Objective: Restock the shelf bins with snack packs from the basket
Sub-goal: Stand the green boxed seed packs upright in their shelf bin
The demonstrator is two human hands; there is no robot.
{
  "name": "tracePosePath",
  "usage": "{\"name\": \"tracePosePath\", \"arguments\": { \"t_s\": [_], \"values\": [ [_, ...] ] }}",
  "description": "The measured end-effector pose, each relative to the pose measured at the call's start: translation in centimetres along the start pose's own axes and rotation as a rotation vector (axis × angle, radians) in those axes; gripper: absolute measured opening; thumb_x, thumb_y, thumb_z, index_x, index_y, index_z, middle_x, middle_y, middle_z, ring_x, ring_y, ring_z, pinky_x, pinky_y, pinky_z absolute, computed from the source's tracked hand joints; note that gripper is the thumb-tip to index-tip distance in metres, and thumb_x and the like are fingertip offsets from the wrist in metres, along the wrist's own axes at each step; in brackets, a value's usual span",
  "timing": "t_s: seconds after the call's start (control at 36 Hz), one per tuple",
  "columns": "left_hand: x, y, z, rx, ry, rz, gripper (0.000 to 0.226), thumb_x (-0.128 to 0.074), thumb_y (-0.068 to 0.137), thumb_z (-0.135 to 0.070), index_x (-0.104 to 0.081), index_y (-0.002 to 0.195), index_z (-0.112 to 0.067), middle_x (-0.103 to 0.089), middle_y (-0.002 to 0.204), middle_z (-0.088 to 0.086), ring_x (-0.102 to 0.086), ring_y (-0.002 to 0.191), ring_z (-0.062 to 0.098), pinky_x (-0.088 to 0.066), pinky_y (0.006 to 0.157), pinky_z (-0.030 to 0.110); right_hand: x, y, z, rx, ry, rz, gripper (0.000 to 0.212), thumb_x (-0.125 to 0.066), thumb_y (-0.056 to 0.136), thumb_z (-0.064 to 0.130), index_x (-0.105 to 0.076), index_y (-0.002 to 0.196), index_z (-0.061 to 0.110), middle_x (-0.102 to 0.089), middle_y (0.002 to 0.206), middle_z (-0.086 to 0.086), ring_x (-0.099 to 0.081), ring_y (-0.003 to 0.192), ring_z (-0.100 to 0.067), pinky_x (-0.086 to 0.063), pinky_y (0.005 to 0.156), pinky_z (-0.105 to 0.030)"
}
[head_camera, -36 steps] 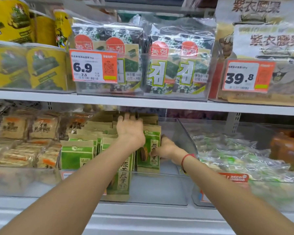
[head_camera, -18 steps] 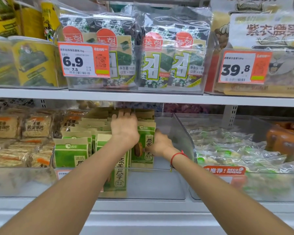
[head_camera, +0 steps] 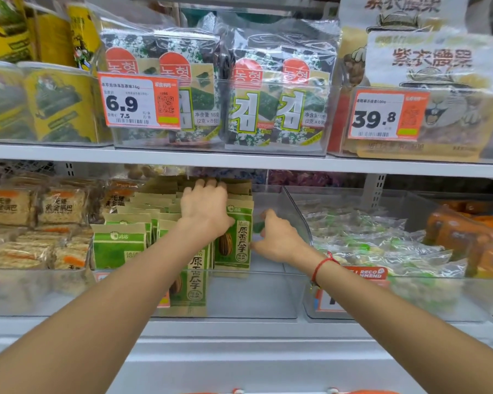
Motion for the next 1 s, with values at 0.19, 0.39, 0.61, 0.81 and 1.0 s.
{"name": "tracePosePath", "arguments": {
  "t_s": [0.19, 0.39, 0.61, 0.81, 1.0],
  "values": [
    [3.7, -7.0, -1.6, -0.138, -0.389, -0.257, 0.048, -0.069, 0.083, -0.029, -0.052, 0.128, -0.031, -0.054, 0.128, -0.012, -0.05, 0.117, 0.014, -0.043, 0.093, 0.035, 2.9, -8.0, 0.3, 0.242, 0.02, -0.111, 0.057, -0.064, 0.088, 0.027, -0.034, 0.137, 0.023, -0.052, 0.125, 0.005, -0.055, 0.108, -0.016, -0.048, 0.089, -0.036],
    [0.8, -14.1, -3.0, -0.11, -0.547, -0.016, 0.026, -0.068, 0.082, -0.036, -0.058, 0.105, -0.042, -0.057, 0.092, -0.027, -0.055, 0.088, -0.005, -0.044, 0.069, 0.024, 1.8, -15.7, -2.9, 0.372, -0.24, -0.013, 0.028, -0.055, 0.093, 0.032, -0.053, 0.122, 0.033, -0.055, 0.118, 0.014, -0.054, 0.106, -0.008, -0.042, 0.078, -0.026],
    [-13.1, -20.9, -5.1, -0.146, -0.312, 0.711, 0.035, -0.067, 0.083, -0.036, -0.059, 0.117, -0.035, -0.059, 0.117, -0.019, -0.056, 0.108, 0.008, -0.04, 0.08, 0.023, -8.0, -19.1, -11.0, 0.196, -0.517, 0.376, 0.032, -0.048, 0.096, 0.031, -0.051, 0.127, 0.024, -0.059, 0.122, -0.002, -0.054, 0.114, -0.025, -0.041, 0.087, -0.032],
    [-24.7, -28.0, -3.5, -0.034, -0.302, 1.02, 0.025, -0.05, 0.093, -0.037, -0.062, 0.113, -0.028, -0.06, 0.121, -0.006, -0.056, 0.113, 0.018, -0.044, 0.093, 0.031, -16.1, -20.9, -16.8, -0.004, -0.448, 0.607, 0.033, -0.047, 0.093, 0.02, -0.052, 0.125, 0.014, -0.058, 0.122, -0.012, -0.054, 0.114, -0.032, -0.043, 0.094, -0.037],
    [-31.9, -32.2, -2.6, 0.509, -0.906, 0.949, 0.026, -0.046, 0.099, -0.014, -0.055, 0.074, -0.011, -0.051, 0.07, 0.006, -0.052, 0.062, 0.019, -0.042, 0.06, 0.032, -21.8, -21.4, -18.9, -0.397, 0.168, 0.67, 0.027, -0.05, 0.098, 0.02, -0.051, 0.12, 0.005, -0.056, 0.116, -0.01, -0.047, 0.12, -0.028, -0.036, 0.09, -0.026]
  ]
}}
Point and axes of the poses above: each hand's wrist, its own y-axis towards the middle knuckle, its own x-axis out of the back of the hand, z = x × y, the point moved 7 cm from there along y, towards the middle knuckle
